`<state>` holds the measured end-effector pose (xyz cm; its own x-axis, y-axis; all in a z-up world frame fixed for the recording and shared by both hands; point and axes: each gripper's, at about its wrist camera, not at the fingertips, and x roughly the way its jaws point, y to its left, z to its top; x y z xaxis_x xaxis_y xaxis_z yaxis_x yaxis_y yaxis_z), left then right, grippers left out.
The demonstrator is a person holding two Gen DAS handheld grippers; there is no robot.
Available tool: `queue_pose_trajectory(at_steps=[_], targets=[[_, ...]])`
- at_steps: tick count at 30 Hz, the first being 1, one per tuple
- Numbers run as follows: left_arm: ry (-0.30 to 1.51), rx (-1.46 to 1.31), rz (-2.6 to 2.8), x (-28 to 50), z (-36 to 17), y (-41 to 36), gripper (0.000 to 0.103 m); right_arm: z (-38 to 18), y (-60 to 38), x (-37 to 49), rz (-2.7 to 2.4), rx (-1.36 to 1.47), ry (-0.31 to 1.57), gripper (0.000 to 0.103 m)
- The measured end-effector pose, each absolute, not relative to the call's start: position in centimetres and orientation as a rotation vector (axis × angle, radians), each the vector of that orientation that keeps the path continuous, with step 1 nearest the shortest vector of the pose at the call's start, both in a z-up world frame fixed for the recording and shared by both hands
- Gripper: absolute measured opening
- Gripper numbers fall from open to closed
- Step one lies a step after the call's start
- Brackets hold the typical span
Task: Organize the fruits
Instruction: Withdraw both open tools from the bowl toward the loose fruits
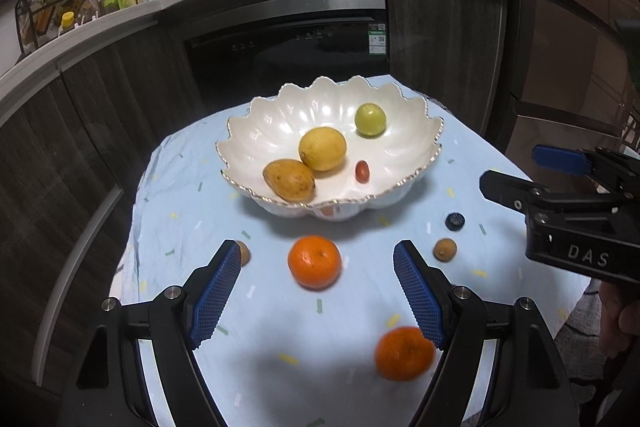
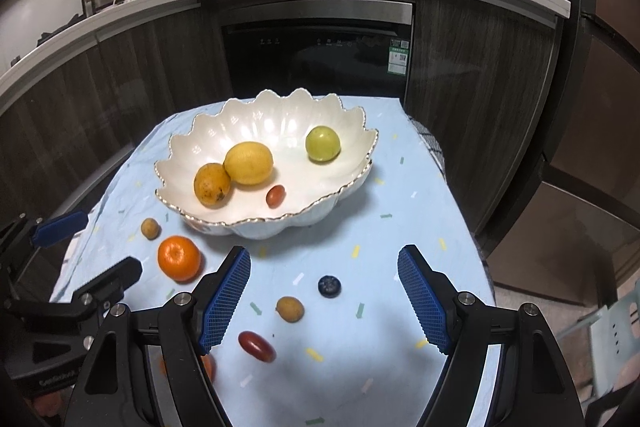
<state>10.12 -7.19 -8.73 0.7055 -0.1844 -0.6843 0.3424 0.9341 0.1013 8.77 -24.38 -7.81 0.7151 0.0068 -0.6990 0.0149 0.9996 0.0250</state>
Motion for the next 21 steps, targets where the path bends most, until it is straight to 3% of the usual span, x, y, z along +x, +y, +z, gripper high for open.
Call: queue_pose_trajectory(at_steps=[21], targets=[[0.801,0.265,-0.426,7.5,-11.9,-8.5,0.078,-10.3,-23.7,7.6,0.111,-0.01,0.838,0.077]])
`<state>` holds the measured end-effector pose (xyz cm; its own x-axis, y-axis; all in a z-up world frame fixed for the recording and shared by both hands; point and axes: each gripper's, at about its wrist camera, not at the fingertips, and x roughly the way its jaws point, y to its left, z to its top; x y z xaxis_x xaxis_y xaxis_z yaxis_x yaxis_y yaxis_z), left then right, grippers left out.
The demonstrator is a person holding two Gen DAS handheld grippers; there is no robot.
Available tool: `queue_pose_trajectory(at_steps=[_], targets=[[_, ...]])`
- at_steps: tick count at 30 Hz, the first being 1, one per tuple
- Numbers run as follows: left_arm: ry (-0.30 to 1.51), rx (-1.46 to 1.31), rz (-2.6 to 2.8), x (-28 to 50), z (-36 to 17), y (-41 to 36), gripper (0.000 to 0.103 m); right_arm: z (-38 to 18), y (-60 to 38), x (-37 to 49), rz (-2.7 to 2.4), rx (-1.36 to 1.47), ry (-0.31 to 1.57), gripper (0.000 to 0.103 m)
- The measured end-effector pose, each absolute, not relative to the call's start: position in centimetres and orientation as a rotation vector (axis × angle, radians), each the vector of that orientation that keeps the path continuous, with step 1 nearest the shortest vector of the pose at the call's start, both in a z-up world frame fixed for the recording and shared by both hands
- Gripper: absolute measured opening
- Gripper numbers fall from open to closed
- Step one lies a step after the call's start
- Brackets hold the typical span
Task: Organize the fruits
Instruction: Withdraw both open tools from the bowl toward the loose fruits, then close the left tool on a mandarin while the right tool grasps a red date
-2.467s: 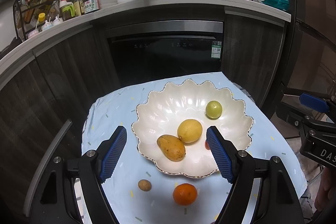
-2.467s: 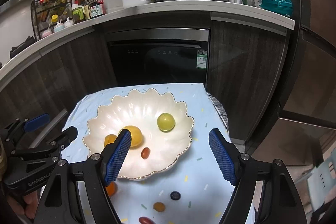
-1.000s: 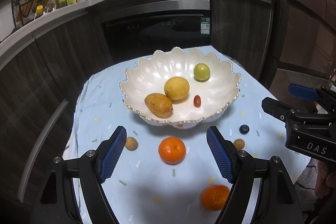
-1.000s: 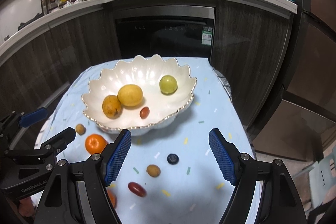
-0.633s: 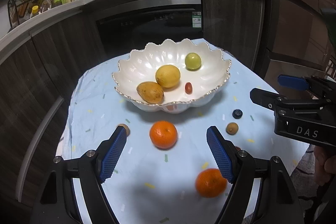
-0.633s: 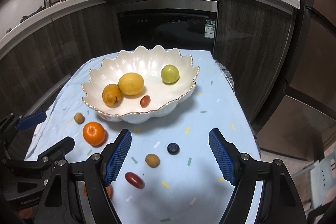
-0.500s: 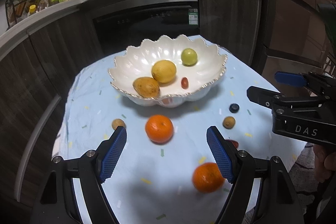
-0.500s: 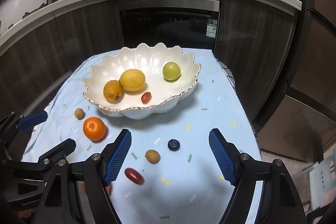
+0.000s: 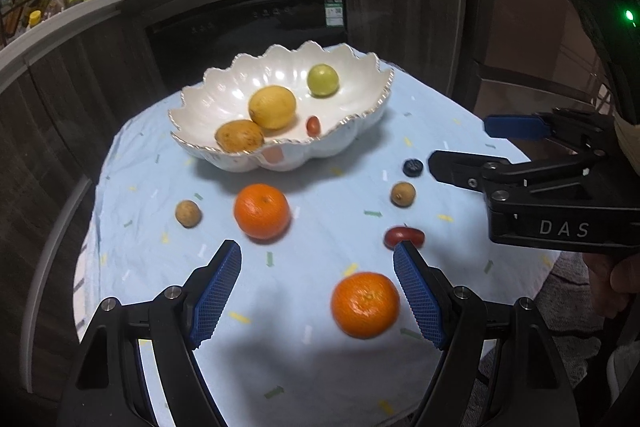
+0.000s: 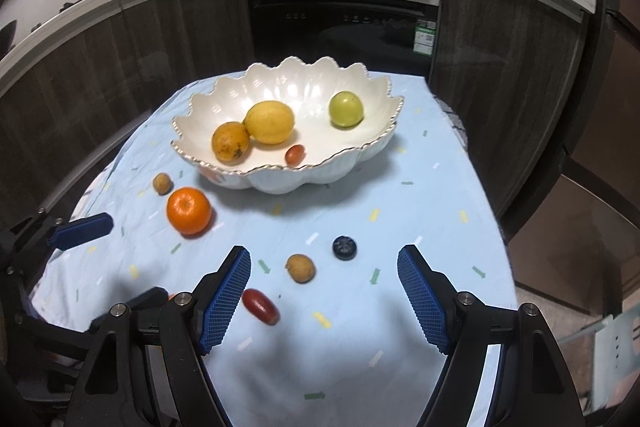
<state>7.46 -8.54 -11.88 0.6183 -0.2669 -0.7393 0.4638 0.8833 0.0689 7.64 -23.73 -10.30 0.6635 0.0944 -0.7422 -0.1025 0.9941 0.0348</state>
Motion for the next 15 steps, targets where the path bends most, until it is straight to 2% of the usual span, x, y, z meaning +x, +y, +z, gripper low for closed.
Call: queue_pose_trajectory(at_steps=[6,10,15], targets=[[0.821,0.29,-0.47,6.5,-12.7,-9.4,0.078,-11.1,-22.9,7.9,0.222,-0.04,0.868,0.073],[0.835,0.301,-0.487,6.3,-13.2,-9.8,0.078,-12.3,-22.3,8.3,0.278,-0.072,0.917,0.065],[0.867,0.292,-0.492,6.5,-14.0,-9.9,0.073,-13.3,-22.1,8.5,0.309,-0.083,0.952,0.06]])
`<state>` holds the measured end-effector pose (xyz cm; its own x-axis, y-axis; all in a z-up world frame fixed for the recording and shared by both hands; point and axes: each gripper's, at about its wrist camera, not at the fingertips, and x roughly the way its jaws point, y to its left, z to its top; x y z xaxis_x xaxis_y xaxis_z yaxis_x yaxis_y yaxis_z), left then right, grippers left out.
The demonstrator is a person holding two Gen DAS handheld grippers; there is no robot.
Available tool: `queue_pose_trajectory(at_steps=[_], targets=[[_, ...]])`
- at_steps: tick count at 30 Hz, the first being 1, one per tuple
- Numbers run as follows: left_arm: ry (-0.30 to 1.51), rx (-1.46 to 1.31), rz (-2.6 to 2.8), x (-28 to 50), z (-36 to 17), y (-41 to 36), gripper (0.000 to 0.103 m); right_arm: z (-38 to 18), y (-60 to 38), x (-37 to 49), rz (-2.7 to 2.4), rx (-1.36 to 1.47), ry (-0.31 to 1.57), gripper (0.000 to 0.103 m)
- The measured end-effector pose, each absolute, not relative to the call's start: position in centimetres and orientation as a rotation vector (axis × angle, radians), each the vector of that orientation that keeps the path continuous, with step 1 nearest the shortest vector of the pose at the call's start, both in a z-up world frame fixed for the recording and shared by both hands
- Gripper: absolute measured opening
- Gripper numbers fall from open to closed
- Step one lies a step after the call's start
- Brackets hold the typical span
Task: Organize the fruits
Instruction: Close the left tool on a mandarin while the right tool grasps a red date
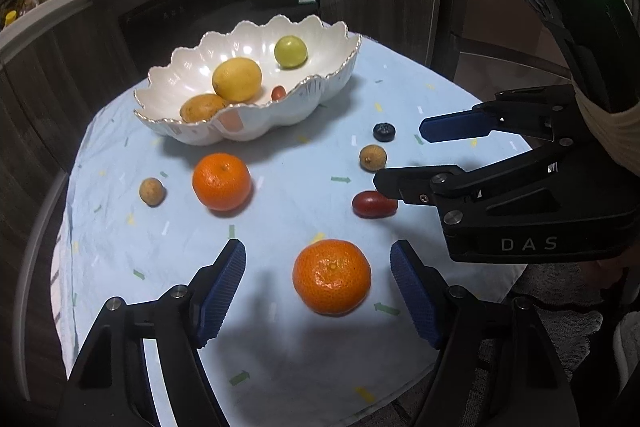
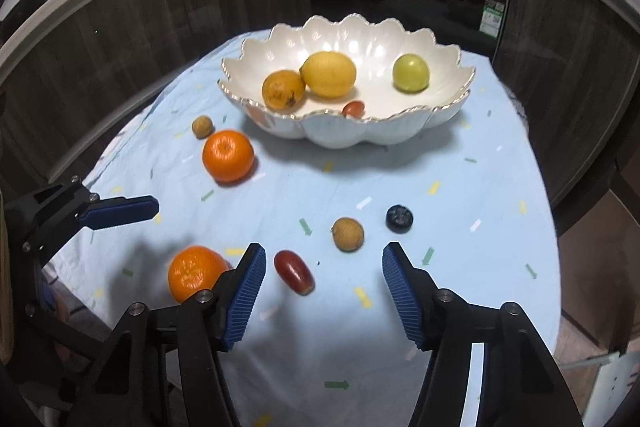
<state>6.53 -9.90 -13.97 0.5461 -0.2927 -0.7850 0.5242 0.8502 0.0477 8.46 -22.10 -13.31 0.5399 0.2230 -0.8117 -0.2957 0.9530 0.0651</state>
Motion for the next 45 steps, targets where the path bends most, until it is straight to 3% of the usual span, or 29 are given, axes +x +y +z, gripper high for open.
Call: queue_pose_trajectory(at_steps=[7,27,37,45], targets=[[0.896,0.297,-0.505,6.7,-14.9,-10.2,0.066,-14.1,-21.9,8.8,0.345,-0.091,0.977,0.057],[0.963,0.279,-0.529,7.4,-16.8,-10.5,0.046,-16.4,-20.7,9.8,0.427,-0.107,1.041,0.036],[0.958,0.277,-0.529,7.3,-16.8,-10.5,0.044,-16.6,-20.4,9.6,0.426,-0.118,1.033,0.025],[0.942,0.274,-0.508,7.5,-16.3,-10.2,0.044,-16.5,-20.6,9.5,0.419,-0.113,1.032,0.024]])
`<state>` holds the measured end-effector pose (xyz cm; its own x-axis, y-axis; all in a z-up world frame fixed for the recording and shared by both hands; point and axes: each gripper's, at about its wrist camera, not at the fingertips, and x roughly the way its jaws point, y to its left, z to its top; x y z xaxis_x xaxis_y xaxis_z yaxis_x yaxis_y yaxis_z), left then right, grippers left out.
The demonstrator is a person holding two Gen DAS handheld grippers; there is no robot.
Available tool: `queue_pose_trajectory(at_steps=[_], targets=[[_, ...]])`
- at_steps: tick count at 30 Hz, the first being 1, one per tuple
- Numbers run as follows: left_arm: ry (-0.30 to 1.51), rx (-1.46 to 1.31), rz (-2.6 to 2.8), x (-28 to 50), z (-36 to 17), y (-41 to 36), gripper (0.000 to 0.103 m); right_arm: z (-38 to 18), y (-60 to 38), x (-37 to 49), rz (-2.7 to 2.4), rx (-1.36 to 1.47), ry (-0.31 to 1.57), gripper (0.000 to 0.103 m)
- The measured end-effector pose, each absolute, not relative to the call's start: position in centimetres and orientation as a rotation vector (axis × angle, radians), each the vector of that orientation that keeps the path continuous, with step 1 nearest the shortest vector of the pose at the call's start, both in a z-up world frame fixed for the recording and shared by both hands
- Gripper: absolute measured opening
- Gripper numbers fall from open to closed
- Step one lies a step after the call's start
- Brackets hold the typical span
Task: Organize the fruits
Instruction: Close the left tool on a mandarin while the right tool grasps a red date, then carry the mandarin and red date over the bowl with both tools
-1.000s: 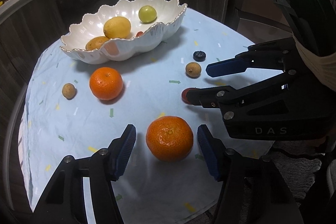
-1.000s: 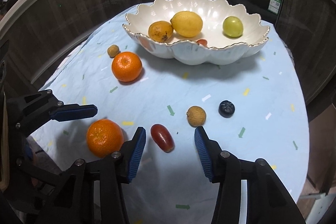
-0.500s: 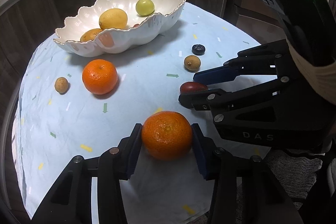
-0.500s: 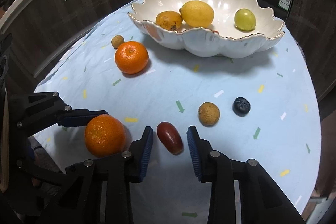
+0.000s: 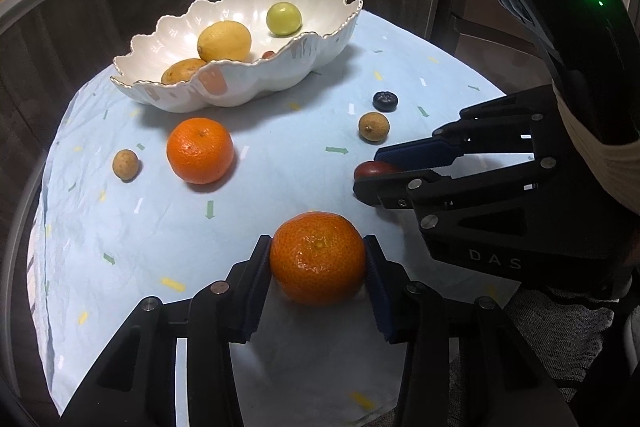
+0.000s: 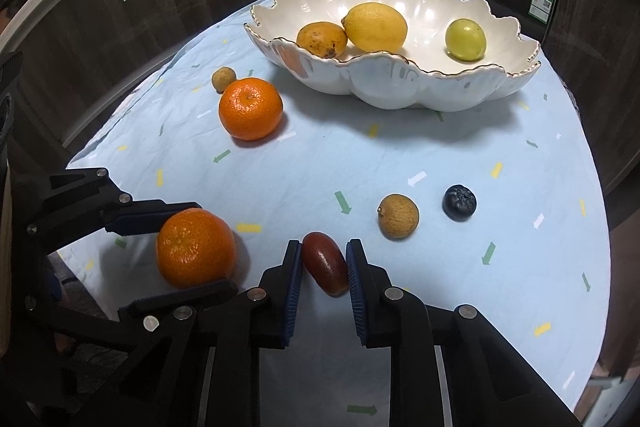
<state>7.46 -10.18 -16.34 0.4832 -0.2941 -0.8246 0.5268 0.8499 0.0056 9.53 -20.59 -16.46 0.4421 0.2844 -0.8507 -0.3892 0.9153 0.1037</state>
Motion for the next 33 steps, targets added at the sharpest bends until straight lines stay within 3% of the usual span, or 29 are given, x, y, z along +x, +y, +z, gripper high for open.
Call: queue_pose_trajectory(at_steps=[33], targets=[[0.817,0.161,-0.435,8.6,-10.3,-7.4,0.044,-8.3,-19.7,8.9,0.346,-0.093,0.902,0.024]])
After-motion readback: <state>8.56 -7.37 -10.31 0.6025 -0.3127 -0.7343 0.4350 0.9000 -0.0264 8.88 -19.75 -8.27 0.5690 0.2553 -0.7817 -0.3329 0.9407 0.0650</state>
